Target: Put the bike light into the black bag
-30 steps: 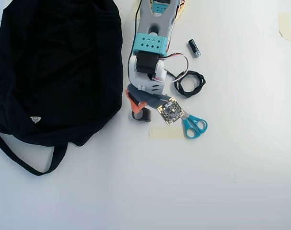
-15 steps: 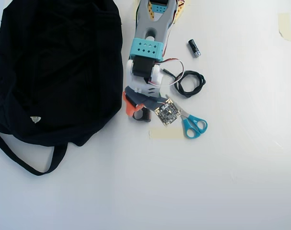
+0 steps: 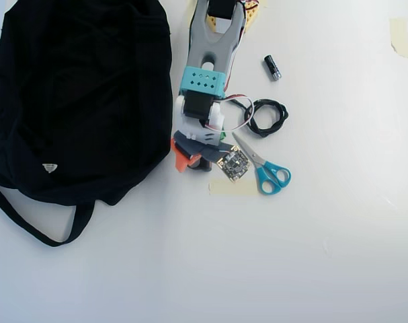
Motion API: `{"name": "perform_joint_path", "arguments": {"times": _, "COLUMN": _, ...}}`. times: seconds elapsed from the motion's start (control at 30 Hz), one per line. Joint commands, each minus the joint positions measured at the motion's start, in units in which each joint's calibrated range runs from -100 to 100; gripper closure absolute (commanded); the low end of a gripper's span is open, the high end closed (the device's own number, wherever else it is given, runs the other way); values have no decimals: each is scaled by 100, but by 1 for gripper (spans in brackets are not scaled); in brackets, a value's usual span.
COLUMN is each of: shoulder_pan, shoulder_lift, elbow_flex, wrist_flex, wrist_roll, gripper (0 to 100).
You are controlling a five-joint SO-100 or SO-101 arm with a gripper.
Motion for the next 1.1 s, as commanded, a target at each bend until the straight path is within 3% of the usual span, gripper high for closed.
{"name": "perform_joint_path", "arguments": {"times": 0.0, "shoulder_pan": -22, "shoulder_lift": 86, "elbow_flex": -533, "wrist_flex": -77, "wrist_roll": 82, "gripper": 76}}
{"name": "perform_joint_path", "arguments": {"times": 1.07, "shoulder_pan": -142, "shoulder_lift": 858, "elbow_flex": -1135, "wrist_flex": -77, "wrist_roll": 271, "gripper": 76}}
